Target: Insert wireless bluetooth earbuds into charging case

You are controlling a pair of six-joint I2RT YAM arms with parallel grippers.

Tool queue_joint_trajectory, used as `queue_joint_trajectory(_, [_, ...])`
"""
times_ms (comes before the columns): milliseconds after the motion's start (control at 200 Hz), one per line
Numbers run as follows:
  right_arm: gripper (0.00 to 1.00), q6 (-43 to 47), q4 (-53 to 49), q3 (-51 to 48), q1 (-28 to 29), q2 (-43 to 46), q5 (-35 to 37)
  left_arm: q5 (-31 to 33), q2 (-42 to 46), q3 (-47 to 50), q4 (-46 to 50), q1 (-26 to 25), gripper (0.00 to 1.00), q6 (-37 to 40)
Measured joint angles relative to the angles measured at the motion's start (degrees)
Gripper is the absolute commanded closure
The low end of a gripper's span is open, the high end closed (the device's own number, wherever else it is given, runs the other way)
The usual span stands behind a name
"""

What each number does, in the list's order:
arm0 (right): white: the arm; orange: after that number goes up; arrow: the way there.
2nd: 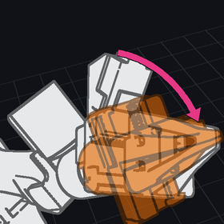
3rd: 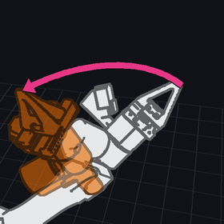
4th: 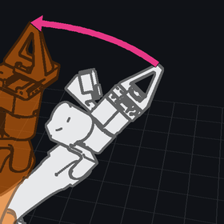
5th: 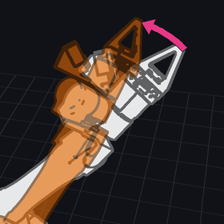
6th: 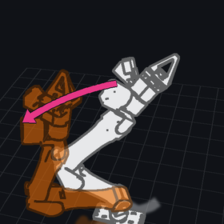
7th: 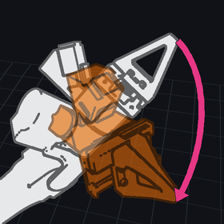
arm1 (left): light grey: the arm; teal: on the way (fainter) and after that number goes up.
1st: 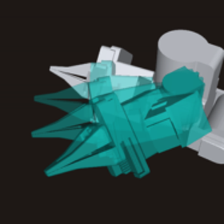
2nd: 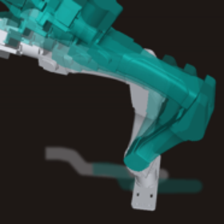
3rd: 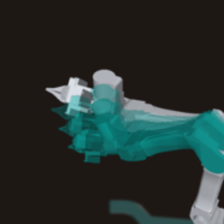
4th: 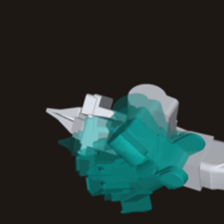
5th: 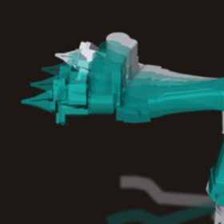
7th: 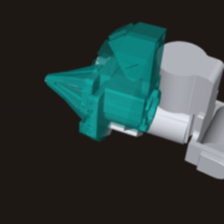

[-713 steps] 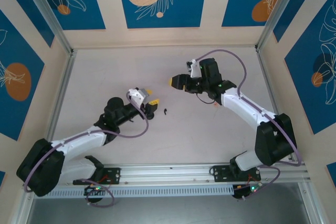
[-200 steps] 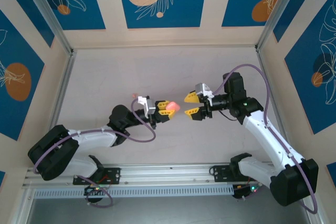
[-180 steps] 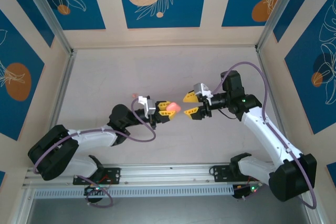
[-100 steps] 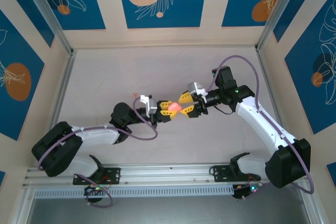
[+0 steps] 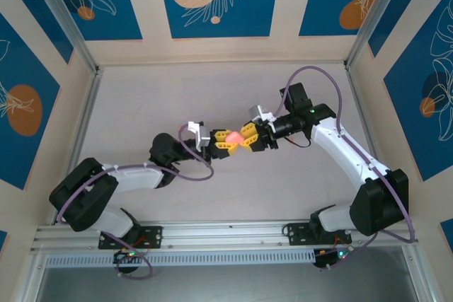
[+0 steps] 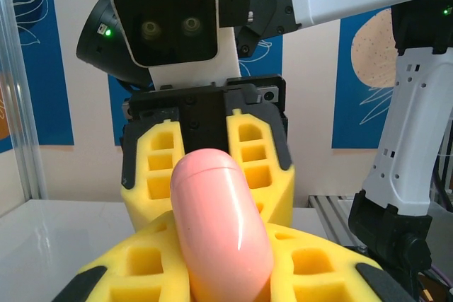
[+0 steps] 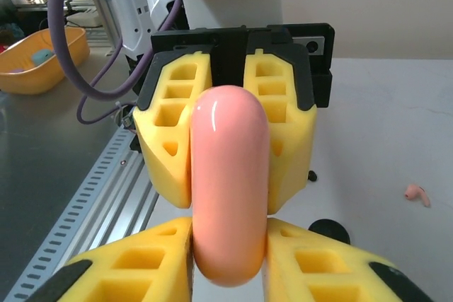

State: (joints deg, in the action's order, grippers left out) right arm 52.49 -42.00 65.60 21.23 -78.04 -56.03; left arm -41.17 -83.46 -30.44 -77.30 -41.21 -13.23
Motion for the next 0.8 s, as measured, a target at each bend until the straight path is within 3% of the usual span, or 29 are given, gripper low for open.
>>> queue_joint_trajectory(205, [0.9, 0.6, -1.5, 1.6, -0.3, -1.4, -0.8, -0.3, 0.0, -0.1, -0.3, 0.6, 0.82, 0.0])
queue_joint_trajectory(570, [0.91, 0.0, -0.7, 1.8, -0.9, -1.8, 0.8, -0.2, -0.4, -0.1, 0.4, 1.9, 0.7, 0.2])
queue_joint_trajectory(800, [0.92, -0.5, -0.5, 1.8, -1.2, -1.8, 5.9, -0.2, -0.2, -0.1, 3.7, 3.1, 0.64, 1.7])
